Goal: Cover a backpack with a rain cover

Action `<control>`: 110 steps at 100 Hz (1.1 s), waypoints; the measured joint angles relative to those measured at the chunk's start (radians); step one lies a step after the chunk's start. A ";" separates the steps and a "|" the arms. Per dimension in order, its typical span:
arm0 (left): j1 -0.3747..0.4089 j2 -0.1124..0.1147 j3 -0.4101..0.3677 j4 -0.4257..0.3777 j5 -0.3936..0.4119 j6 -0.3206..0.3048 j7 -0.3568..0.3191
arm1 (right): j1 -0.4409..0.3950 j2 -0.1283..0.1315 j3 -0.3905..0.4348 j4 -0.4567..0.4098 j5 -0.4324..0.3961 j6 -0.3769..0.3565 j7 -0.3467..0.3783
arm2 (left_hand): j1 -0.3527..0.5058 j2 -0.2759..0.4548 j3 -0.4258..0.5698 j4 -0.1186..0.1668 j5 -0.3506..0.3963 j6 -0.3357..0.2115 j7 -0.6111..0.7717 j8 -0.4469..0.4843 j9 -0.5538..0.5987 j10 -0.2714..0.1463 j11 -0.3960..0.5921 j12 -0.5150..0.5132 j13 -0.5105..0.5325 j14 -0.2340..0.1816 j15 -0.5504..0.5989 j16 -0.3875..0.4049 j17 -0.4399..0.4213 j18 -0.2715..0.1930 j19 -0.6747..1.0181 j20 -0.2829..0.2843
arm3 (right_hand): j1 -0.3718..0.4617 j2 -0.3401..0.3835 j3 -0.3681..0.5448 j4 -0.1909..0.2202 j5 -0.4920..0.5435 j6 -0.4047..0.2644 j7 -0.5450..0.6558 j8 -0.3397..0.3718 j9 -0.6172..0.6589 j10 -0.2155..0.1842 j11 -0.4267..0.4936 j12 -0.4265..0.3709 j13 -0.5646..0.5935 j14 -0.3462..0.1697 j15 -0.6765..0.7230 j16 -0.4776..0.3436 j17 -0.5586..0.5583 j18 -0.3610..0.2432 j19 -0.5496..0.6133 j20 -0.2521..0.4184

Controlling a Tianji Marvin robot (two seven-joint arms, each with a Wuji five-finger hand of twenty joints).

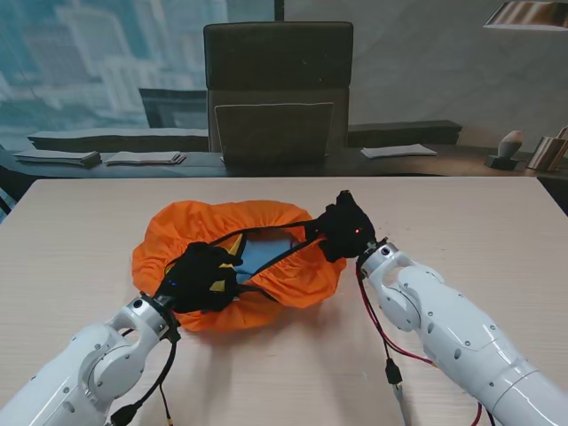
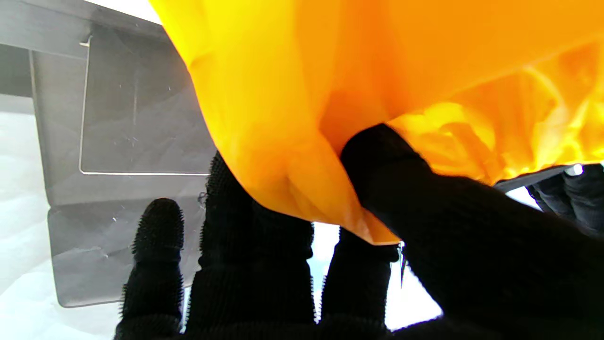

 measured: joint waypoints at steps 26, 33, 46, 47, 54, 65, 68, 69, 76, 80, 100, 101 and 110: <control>0.003 -0.010 0.001 0.003 -0.076 0.022 -0.004 | 0.023 -0.003 -0.031 0.029 0.022 0.011 0.016 | 0.038 0.050 0.005 -0.023 0.000 0.118 -0.107 -0.024 0.000 0.004 0.000 0.000 0.012 0.003 0.001 0.010 0.011 0.009 0.011 0.003 | 0.000 0.000 0.000 0.000 0.000 0.000 0.000 0.000 0.000 0.001 0.000 0.000 0.000 0.000 0.000 0.000 0.000 0.000 0.000 0.000; 0.008 -0.015 -0.002 0.003 -0.121 0.025 -0.008 | 0.028 -0.005 -0.040 0.036 0.033 0.023 0.020 | 0.041 0.082 -0.008 -0.023 0.000 0.144 -0.169 -0.026 0.000 0.004 -0.004 0.000 0.012 0.010 0.001 0.010 0.011 0.010 0.011 0.003 | 0.000 0.000 0.000 0.000 0.000 0.000 0.000 0.000 0.000 0.002 0.000 0.000 0.000 0.002 0.000 0.000 0.000 0.000 0.000 0.000; 0.005 -0.024 0.008 0.018 -0.202 0.035 -0.003 | 0.033 -0.007 -0.055 0.040 0.043 0.036 0.048 | 0.096 0.117 -0.104 -0.023 0.000 0.155 -0.246 -0.026 0.000 0.004 -0.006 0.000 0.012 0.015 0.001 0.010 0.009 0.014 0.011 0.003 | 0.000 0.000 0.000 0.000 0.000 0.000 0.001 0.000 0.000 0.002 0.001 0.000 0.000 0.003 0.000 0.000 0.000 0.000 0.000 0.000; 0.004 -0.025 0.010 0.020 -0.212 0.036 -0.003 | 0.033 -0.008 -0.055 0.040 0.043 0.036 0.050 | 0.109 0.119 -0.127 -0.022 0.000 0.155 -0.247 -0.026 0.000 0.004 -0.006 0.000 0.012 0.016 0.001 0.010 0.009 0.017 0.011 0.003 | 0.000 0.000 0.000 0.000 0.000 0.000 0.001 0.000 0.000 0.002 0.001 0.000 0.000 0.003 0.000 0.000 0.000 0.000 0.000 0.000; -0.007 -0.032 0.028 0.041 -0.275 0.038 0.012 | 0.032 -0.008 -0.054 0.038 0.043 0.032 0.063 | 0.136 0.110 -0.170 -0.018 0.000 0.125 -0.153 -0.026 0.005 0.004 -0.003 0.001 0.029 0.026 0.002 0.024 0.014 0.032 0.011 0.004 | 0.000 0.000 0.000 0.000 0.000 0.000 0.001 0.000 0.000 0.002 0.001 0.000 0.000 0.003 0.000 0.000 0.000 0.000 0.000 0.000; -0.018 -0.043 0.038 0.056 -0.187 0.051 0.061 | 0.011 -0.009 -0.013 0.013 0.058 -0.038 0.114 | 0.086 0.062 -0.117 0.011 -0.001 0.078 -0.015 0.066 0.050 0.004 0.028 0.028 0.097 0.039 0.048 0.039 0.038 0.046 0.044 0.018 | 0.000 0.000 0.000 0.000 0.000 0.000 0.001 0.000 0.000 0.002 0.001 0.000 0.000 0.003 0.000 0.000 0.000 0.000 0.000 0.000; -0.021 -0.043 0.038 0.056 -0.151 0.058 0.061 | 0.003 -0.008 -0.002 0.004 0.060 -0.057 0.120 | 0.084 0.062 -0.118 0.011 -0.001 0.077 -0.013 0.106 0.050 0.004 0.028 0.035 0.098 0.039 0.050 0.046 0.038 0.047 0.045 0.018 | 0.000 0.000 0.000 0.000 0.000 0.000 0.001 0.000 0.000 0.002 0.002 0.000 0.000 0.003 0.000 0.000 0.000 0.000 0.000 0.000; -0.021 -0.043 0.039 0.056 -0.141 0.060 0.061 | 0.001 -0.008 0.000 0.001 0.060 -0.062 0.120 | 0.084 0.062 -0.120 0.011 -0.001 0.077 -0.013 0.115 0.050 0.004 0.028 0.037 0.098 0.039 0.051 0.048 0.038 0.047 0.045 0.019 | 0.000 0.000 0.000 0.000 0.000 0.000 0.001 0.000 0.000 0.002 0.003 0.000 0.000 0.003 0.000 0.000 0.000 0.000 0.000 0.000; -0.033 -0.043 0.049 0.059 -0.126 0.094 0.063 | -0.014 -0.004 0.015 -0.018 0.052 -0.104 0.119 | 0.084 0.062 -0.142 0.013 -0.007 0.060 -0.008 0.164 0.050 0.004 0.028 0.047 0.117 0.039 0.060 0.057 0.036 0.047 0.047 0.026 | 0.000 0.000 0.000 0.000 0.000 0.000 0.001 0.001 -0.001 0.002 0.011 0.000 0.000 0.003 0.001 0.000 0.000 0.000 0.000 0.000; -0.046 -0.042 0.061 0.066 -0.145 0.124 0.064 | -0.027 -0.004 0.036 -0.029 0.046 -0.145 0.119 | 0.084 0.062 -0.143 0.020 -0.014 0.059 0.001 0.186 0.050 0.004 0.028 0.047 0.117 0.039 0.061 0.057 0.032 0.047 0.047 0.028 | 0.000 0.000 0.004 0.000 0.000 0.000 0.002 0.002 -0.001 0.002 0.012 0.000 0.000 0.003 0.001 0.000 0.000 0.000 0.000 0.000; -0.169 -0.048 0.117 0.172 -0.224 0.197 0.052 | -0.104 0.004 0.120 -0.101 0.058 -0.275 0.175 | 0.010 0.065 -0.104 0.053 -0.014 0.063 0.089 0.451 0.050 0.007 0.058 0.073 0.093 0.046 0.082 0.063 -0.003 0.046 0.058 0.028 | 0.000 -0.002 0.006 0.000 0.000 0.000 0.002 0.013 -0.013 0.002 0.012 0.000 0.000 0.003 0.001 0.000 0.010 0.000 0.000 0.000; -0.175 -0.049 0.121 0.175 -0.235 0.208 0.052 | -0.109 0.005 0.124 -0.107 0.059 -0.280 0.181 | 0.010 0.065 -0.104 0.053 -0.014 0.064 0.091 0.454 0.050 0.015 0.062 0.073 0.093 0.055 0.083 0.064 -0.003 0.046 0.058 0.028 | 0.000 -0.002 0.006 0.000 0.000 0.000 0.002 0.013 -0.013 0.002 0.012 0.000 0.000 0.003 0.001 0.000 0.010 0.000 0.000 0.000; -0.212 -0.062 0.138 0.199 -0.316 0.268 0.061 | -0.140 0.013 0.142 -0.143 0.045 -0.315 0.184 | 0.010 0.081 -0.106 0.053 -0.014 0.079 0.105 0.512 0.050 0.045 0.066 0.082 0.083 0.064 0.098 0.072 -0.014 0.048 0.058 0.028 | 0.000 -0.002 0.006 0.000 0.000 0.000 0.002 0.013 -0.013 0.002 0.012 0.000 0.000 0.003 0.001 0.000 0.011 0.000 0.000 0.000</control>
